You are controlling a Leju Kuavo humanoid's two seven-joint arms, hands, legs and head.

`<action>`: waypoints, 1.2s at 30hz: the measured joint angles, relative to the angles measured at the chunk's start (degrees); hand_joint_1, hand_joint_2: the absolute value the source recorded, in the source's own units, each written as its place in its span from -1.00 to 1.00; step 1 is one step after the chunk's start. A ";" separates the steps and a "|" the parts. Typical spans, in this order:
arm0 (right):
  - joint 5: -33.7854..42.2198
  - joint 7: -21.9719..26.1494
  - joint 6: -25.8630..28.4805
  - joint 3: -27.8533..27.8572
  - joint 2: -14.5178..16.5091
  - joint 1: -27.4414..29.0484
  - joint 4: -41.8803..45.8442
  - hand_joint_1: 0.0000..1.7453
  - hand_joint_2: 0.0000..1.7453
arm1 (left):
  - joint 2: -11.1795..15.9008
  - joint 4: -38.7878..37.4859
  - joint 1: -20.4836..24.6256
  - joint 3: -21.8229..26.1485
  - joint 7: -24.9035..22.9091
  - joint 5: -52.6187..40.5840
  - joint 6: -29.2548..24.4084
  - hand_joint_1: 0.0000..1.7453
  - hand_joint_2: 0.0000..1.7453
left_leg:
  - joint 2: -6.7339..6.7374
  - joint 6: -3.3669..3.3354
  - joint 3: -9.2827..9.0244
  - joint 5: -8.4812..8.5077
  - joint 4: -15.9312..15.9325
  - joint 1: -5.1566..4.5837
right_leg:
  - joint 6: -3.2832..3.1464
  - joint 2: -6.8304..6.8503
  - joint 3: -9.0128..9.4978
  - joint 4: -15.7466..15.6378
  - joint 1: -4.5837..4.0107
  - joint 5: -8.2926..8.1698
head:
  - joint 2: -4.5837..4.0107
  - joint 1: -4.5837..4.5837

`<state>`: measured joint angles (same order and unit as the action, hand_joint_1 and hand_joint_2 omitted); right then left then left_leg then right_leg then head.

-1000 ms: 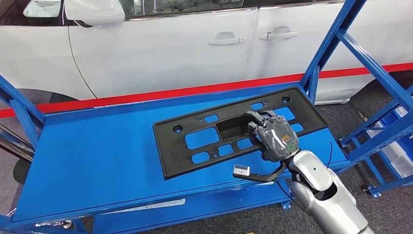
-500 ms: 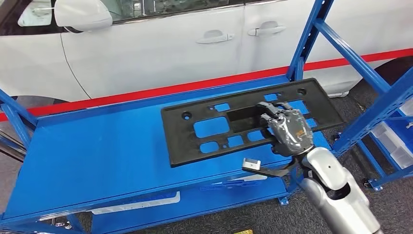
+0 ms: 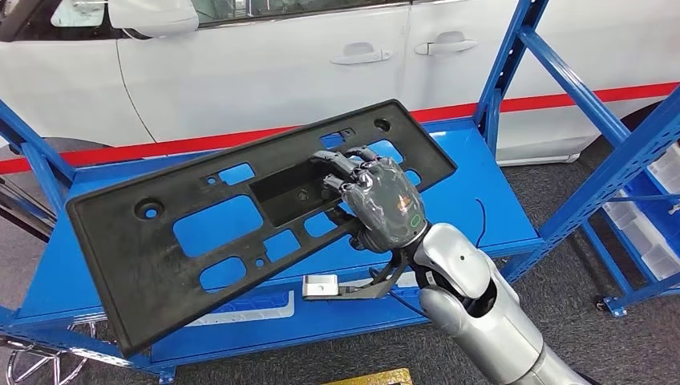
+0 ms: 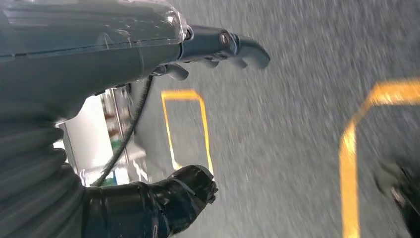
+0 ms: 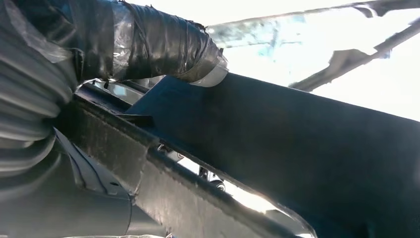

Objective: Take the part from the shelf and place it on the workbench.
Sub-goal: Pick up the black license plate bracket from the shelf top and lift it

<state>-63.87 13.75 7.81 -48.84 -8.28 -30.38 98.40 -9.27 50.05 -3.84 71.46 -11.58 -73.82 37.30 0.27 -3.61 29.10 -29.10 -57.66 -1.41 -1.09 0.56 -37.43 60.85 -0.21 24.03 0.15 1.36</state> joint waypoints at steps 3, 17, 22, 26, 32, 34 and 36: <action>-0.02 0.18 1.50 -0.39 -2.26 0.42 1.89 1.00 1.00 | 0.26 0.42 -0.45 0.37 2.80 -2.85 -0.58 -1.00 1.00 | 0.39 -0.07 0.79 2.19 1.28 0.59 | 0.91 -0.37 -1.66 4.95 0.15 5.35 | 0.00 -0.07; -0.86 1.71 8.03 1.52 -11.02 7.13 4.41 1.00 1.00 | -0.71 0.69 0.51 1.74 3.76 -11.02 -2.32 -1.00 1.00 | 0.26 2.77 8.20 2.93 -3.93 0.89 | -0.36 -0.02 6.24 -1.46 1.26 4.74 | 0.00 -0.07; -1.02 1.91 7.96 1.85 -11.22 8.83 4.52 1.00 1.00 | -1.38 0.82 1.36 1.86 1.92 -11.19 -1.78 -1.00 1.00 | 0.11 3.96 10.26 -5.60 -17.00 1.85 | -0.64 0.10 2.27 -1.40 1.43 1.58 | 0.00 -0.06; -1.42 1.75 7.52 1.85 -10.82 9.28 4.53 1.00 1.00 | -1.77 1.50 2.01 1.93 1.20 -11.23 -1.28 -1.00 1.00 | -0.19 4.31 0.52 -1.60 -5.63 2.35 | 0.49 0.12 -0.83 -0.46 1.70 -0.45 | 0.00 -0.06; -1.73 1.49 6.83 1.83 -10.31 9.27 4.52 1.00 1.00 | -2.07 2.10 2.30 1.96 0.87 -11.37 -0.65 -1.00 1.00 | -0.36 1.98 -1.33 -0.88 0.45 2.06 | 2.53 -0.01 -1.90 0.61 1.85 -0.20 | 0.00 -0.09; -2.11 0.70 5.70 1.72 -9.75 8.82 4.38 1.00 1.00 | -2.09 2.19 2.35 1.96 1.13 -11.57 0.32 -1.00 1.00 | -0.03 1.09 0.02 0.48 0.49 1.87 | 2.64 -0.15 -3.38 6.02 1.88 5.60 | 0.00 -0.10; -2.55 -0.62 4.88 1.53 -9.07 8.26 4.15 1.00 1.00 | -1.92 2.23 2.27 1.96 2.59 -11.74 1.07 -1.00 1.00 | 0.15 0.68 1.63 1.77 0.30 1.49 | 2.70 -0.21 -4.49 12.78 1.81 9.42 | 0.00 -0.10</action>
<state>-66.41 13.13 12.68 -47.31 -17.35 -22.12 102.55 -11.19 52.28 -1.57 73.42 -8.99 -85.56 38.36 0.42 -2.93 30.74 -27.33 -57.36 0.08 1.61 0.35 -41.92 73.63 1.60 33.45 0.15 1.26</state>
